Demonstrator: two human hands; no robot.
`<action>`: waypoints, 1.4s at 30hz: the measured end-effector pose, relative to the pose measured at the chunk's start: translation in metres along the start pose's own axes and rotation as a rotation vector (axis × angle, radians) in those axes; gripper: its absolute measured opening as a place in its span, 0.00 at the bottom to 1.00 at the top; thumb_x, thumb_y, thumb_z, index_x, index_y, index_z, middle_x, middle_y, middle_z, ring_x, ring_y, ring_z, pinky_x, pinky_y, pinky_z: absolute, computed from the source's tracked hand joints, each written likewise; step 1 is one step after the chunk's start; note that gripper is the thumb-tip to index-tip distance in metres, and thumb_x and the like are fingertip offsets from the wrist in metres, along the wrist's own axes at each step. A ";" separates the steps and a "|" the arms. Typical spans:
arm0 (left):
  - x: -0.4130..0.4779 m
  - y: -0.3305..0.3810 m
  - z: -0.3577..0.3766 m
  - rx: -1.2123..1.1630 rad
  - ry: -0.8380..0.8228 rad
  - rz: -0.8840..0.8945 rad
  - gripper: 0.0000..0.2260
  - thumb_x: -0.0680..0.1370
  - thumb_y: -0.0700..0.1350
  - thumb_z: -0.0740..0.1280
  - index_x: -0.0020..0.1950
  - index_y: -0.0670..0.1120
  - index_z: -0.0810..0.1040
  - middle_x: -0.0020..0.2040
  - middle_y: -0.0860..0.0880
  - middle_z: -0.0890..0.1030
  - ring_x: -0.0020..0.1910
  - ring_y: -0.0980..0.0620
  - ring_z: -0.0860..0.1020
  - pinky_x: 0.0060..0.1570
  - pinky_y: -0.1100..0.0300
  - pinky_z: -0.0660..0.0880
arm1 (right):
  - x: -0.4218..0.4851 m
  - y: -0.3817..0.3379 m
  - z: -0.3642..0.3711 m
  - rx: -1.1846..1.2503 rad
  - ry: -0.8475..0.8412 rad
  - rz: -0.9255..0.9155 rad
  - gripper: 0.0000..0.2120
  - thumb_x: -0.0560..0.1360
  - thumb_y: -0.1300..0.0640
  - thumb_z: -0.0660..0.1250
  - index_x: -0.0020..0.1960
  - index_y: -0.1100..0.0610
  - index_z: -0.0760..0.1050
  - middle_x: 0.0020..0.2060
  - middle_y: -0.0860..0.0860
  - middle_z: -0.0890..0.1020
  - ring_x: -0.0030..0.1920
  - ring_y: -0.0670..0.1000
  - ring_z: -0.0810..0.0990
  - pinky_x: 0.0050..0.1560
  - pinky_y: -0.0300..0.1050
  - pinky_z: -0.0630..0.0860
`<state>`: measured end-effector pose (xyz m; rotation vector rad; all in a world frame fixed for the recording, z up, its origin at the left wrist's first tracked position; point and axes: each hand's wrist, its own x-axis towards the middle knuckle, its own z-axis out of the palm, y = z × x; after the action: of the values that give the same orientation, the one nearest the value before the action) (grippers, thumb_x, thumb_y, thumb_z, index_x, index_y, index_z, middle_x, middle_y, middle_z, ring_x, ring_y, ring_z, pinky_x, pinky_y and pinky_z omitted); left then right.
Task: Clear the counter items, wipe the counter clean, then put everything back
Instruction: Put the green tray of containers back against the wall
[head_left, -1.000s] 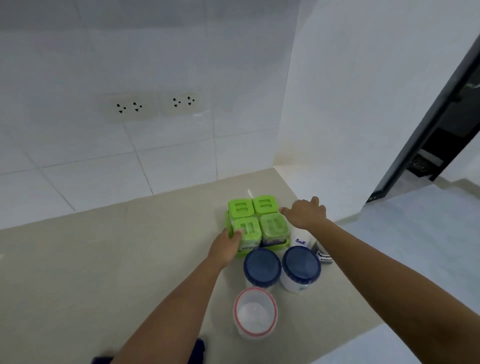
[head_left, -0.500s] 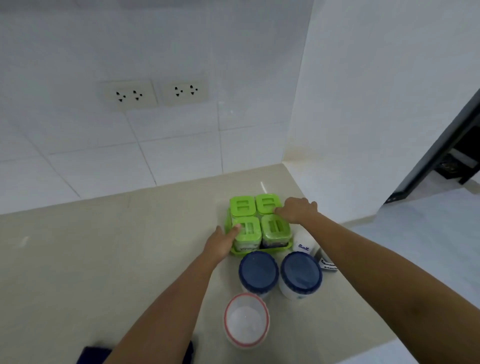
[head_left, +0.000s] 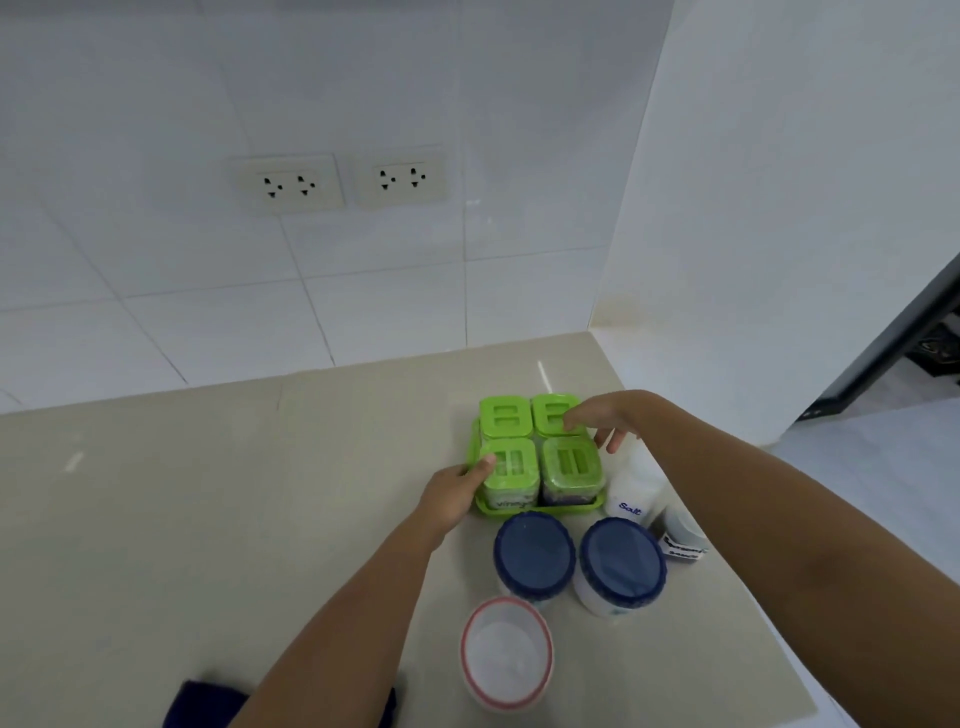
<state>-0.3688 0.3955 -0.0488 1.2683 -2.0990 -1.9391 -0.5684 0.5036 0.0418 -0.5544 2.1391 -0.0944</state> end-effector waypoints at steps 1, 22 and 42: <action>0.000 0.000 0.000 -0.023 -0.002 -0.013 0.18 0.77 0.59 0.63 0.54 0.46 0.81 0.53 0.47 0.82 0.46 0.55 0.79 0.46 0.62 0.71 | 0.003 0.000 0.000 0.014 0.001 0.003 0.27 0.80 0.48 0.55 0.77 0.54 0.56 0.74 0.56 0.63 0.59 0.56 0.75 0.54 0.47 0.70; -0.015 -0.004 -0.052 -0.641 0.139 -0.195 0.15 0.74 0.47 0.71 0.57 0.41 0.78 0.44 0.48 0.81 0.40 0.53 0.80 0.24 0.67 0.76 | 0.016 -0.047 0.029 0.448 0.012 -0.080 0.27 0.72 0.43 0.69 0.63 0.58 0.70 0.51 0.55 0.77 0.47 0.53 0.77 0.47 0.45 0.74; -0.043 -0.106 -0.359 -0.756 0.226 -0.202 0.20 0.76 0.51 0.67 0.61 0.39 0.76 0.44 0.43 0.80 0.40 0.47 0.79 0.44 0.55 0.77 | 0.019 -0.329 0.184 0.606 -0.012 -0.298 0.19 0.71 0.51 0.73 0.55 0.61 0.75 0.43 0.52 0.82 0.40 0.50 0.82 0.38 0.42 0.79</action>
<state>-0.0991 0.1333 -0.0339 1.4327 -0.9890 -2.1958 -0.3157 0.2256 0.0056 -0.4975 1.8685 -0.8685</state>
